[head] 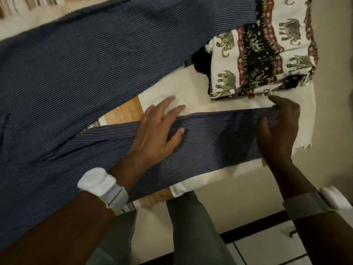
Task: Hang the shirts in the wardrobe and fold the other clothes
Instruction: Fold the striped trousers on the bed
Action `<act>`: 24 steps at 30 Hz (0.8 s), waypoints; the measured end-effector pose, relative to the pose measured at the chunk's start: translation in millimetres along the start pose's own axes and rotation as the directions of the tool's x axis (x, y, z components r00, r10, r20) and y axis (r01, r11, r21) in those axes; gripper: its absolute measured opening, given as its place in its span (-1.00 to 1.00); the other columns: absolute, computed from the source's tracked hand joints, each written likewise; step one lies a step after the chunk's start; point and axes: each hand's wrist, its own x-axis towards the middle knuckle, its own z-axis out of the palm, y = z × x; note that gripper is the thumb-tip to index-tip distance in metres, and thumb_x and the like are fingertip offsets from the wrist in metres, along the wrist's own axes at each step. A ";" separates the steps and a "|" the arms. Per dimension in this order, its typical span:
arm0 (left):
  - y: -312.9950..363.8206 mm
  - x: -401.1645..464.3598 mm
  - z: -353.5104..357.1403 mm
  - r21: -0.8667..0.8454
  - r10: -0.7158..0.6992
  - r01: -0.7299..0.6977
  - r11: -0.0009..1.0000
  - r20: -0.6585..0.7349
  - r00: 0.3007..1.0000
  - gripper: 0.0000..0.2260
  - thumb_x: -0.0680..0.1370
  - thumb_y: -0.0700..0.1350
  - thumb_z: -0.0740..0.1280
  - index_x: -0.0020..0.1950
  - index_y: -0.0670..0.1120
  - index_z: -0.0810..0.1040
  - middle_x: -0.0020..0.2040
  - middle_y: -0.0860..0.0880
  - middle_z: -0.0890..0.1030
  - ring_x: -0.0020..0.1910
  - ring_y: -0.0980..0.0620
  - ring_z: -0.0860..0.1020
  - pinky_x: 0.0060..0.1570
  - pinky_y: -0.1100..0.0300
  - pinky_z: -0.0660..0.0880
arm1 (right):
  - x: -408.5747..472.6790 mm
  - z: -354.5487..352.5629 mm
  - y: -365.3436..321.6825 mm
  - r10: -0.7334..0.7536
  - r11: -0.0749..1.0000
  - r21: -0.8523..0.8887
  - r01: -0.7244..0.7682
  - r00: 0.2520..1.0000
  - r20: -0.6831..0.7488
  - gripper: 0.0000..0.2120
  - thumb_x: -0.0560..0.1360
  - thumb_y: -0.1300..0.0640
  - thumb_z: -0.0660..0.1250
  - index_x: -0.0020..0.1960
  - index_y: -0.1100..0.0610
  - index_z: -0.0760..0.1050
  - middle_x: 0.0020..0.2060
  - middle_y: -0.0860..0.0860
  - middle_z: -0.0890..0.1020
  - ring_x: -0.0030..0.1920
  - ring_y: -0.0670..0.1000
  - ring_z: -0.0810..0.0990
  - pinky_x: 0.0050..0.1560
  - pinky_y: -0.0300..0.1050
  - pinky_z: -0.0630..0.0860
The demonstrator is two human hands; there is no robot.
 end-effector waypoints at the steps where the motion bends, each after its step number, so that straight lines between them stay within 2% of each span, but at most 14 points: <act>1: -5.9 -0.3 -14.8 -0.077 -0.024 0.018 0.997 -0.074 0.997 -0.54 0.66 0.02 0.30 0.54 -0.08 0.40 0.57 -0.13 0.30 0.56 -0.11 0.29 0.51 -0.19 0.26 | 3.1 3.4 -23.7 -0.103 0.994 0.051 0.101 0.994 0.041 -0.64 0.56 0.26 0.32 0.35 0.20 0.51 0.24 0.22 0.52 0.26 0.10 0.49 0.26 -0.20 0.42; 3: -26.7 0.0 -47.9 -0.118 -0.094 0.069 0.991 -0.225 0.970 -0.59 0.66 -0.04 0.32 0.49 -0.11 0.44 0.49 -0.14 0.37 0.48 -0.11 0.38 0.44 -0.13 0.36 | 18.4 17.0 -67.1 -0.290 0.950 0.146 0.275 0.952 0.095 -0.72 0.57 0.29 0.32 0.27 0.25 0.56 0.17 0.22 0.56 0.21 0.13 0.52 0.17 -0.15 0.44; 6: -83.9 -0.6 -105.3 -0.040 -0.185 0.186 0.982 -0.423 0.887 -0.69 0.67 -0.07 0.31 0.40 -0.10 0.49 0.37 -0.20 0.44 0.38 -0.15 0.43 0.38 -0.06 0.39 | 62.4 50.4 -128.0 -0.538 0.833 0.210 0.511 0.838 0.093 -0.83 0.59 0.26 0.33 0.14 0.25 0.63 0.07 0.19 0.62 0.10 0.18 0.57 0.11 -0.01 0.47; 8: -127.4 -1.2 -142.4 0.012 -0.228 0.260 0.965 -0.446 0.866 -0.73 0.69 -0.03 0.28 0.39 0.05 0.43 0.34 -0.22 0.46 0.35 -0.21 0.44 0.35 -0.08 0.39 | 105.3 74.2 -162.4 -0.598 0.796 0.214 0.567 0.790 0.133 -0.82 0.61 0.20 0.31 0.13 0.22 0.64 0.06 0.15 0.65 0.11 0.15 0.58 0.15 -0.13 0.43; 10: -170.2 -1.0 -175.9 0.077 -0.272 0.337 0.938 -0.437 0.857 -0.71 0.68 0.06 0.25 0.40 0.10 0.39 0.33 -0.22 0.46 0.32 -0.24 0.45 0.30 -0.15 0.41 | 148.3 100.9 -198.1 -0.589 0.807 0.224 0.547 0.775 0.229 -0.75 0.66 0.07 0.24 0.17 0.17 0.62 0.10 0.13 0.65 0.16 0.13 0.55 0.16 -0.23 0.39; 12: -204.2 6.4 -191.4 0.160 -0.309 0.380 0.911 -0.346 0.886 -0.61 0.65 0.17 0.24 0.44 0.06 0.39 0.35 -0.21 0.46 0.32 -0.24 0.45 0.28 -0.19 0.42 | 184.0 121.5 -222.4 -0.604 0.790 0.168 0.590 0.701 0.378 -0.67 0.69 -0.04 0.18 0.21 0.16 0.58 0.14 0.14 0.62 0.19 0.20 0.55 0.19 -0.02 0.43; 14: -222.5 13.6 -197.9 0.226 -0.404 0.446 0.866 -0.209 0.890 -0.38 0.60 0.31 0.30 0.55 0.02 0.30 0.46 -0.22 0.40 0.43 -0.24 0.39 0.38 -0.28 0.35 | 208.8 142.8 -242.6 -0.573 0.762 0.077 0.643 0.614 0.544 -0.58 0.66 -0.08 0.27 0.39 0.17 0.50 0.31 0.18 0.55 0.34 0.26 0.47 0.33 0.16 0.42; 16: -229.1 21.2 -196.2 0.307 -0.505 0.540 0.784 -0.192 0.842 -0.15 0.48 0.35 0.42 0.61 -0.04 0.22 0.52 -0.24 0.32 0.49 -0.29 0.32 0.43 -0.41 0.23 | 219.3 162.3 -259.8 -0.499 0.694 -0.042 0.719 0.522 0.691 -0.25 0.51 -0.20 0.46 0.55 0.12 0.32 0.44 0.18 0.43 0.45 0.27 0.38 0.41 0.26 0.36; 17: -228.9 26.4 -193.0 0.367 -0.527 0.571 0.735 -0.221 0.820 -0.10 0.42 0.34 0.49 0.59 -0.04 0.24 0.49 -0.27 0.34 0.46 -0.33 0.33 0.41 -0.43 0.19 | 220.7 169.3 -264.1 -0.470 0.652 -0.099 0.751 0.504 0.725 -0.09 0.40 -0.27 0.53 0.57 0.09 0.26 0.44 0.18 0.40 0.44 0.29 0.37 0.40 0.29 0.36; 19: -219.7 36.4 -195.0 0.439 -0.545 0.607 0.662 -0.273 0.793 -0.07 0.31 0.35 0.57 0.51 -0.06 0.31 0.34 -0.32 0.43 0.34 -0.37 0.41 0.38 -0.40 0.19 | 222.1 183.0 -267.2 -0.472 0.601 -0.181 0.778 0.529 0.705 0.06 0.24 -0.34 0.59 0.55 0.08 0.26 0.37 0.24 0.41 0.36 0.34 0.41 0.34 0.28 0.37; 22: -206.8 35.7 -202.9 0.429 -0.573 0.650 0.628 -0.310 0.758 -0.17 0.26 0.41 0.55 0.30 -0.06 0.40 0.09 -0.26 0.58 0.15 -0.32 0.53 0.28 -0.26 0.31 | 222.7 183.8 -277.8 -0.456 0.563 -0.288 0.774 0.582 0.673 -0.03 0.16 -0.36 0.63 0.36 0.14 0.38 0.10 0.25 0.57 0.13 0.31 0.52 0.09 0.13 0.38; 24: -200.0 24.2 -207.8 0.399 -0.568 0.652 0.645 -0.320 0.758 -0.33 0.32 0.40 0.53 0.16 -0.02 0.43 -0.04 -0.17 0.63 0.02 -0.27 0.58 0.19 -0.16 0.34 | 219.9 176.6 -284.6 -0.395 0.589 -0.291 0.754 0.582 0.711 -0.28 0.24 -0.30 0.63 0.17 0.13 0.50 -0.04 0.18 0.63 -0.01 0.26 0.57 -0.04 0.06 0.40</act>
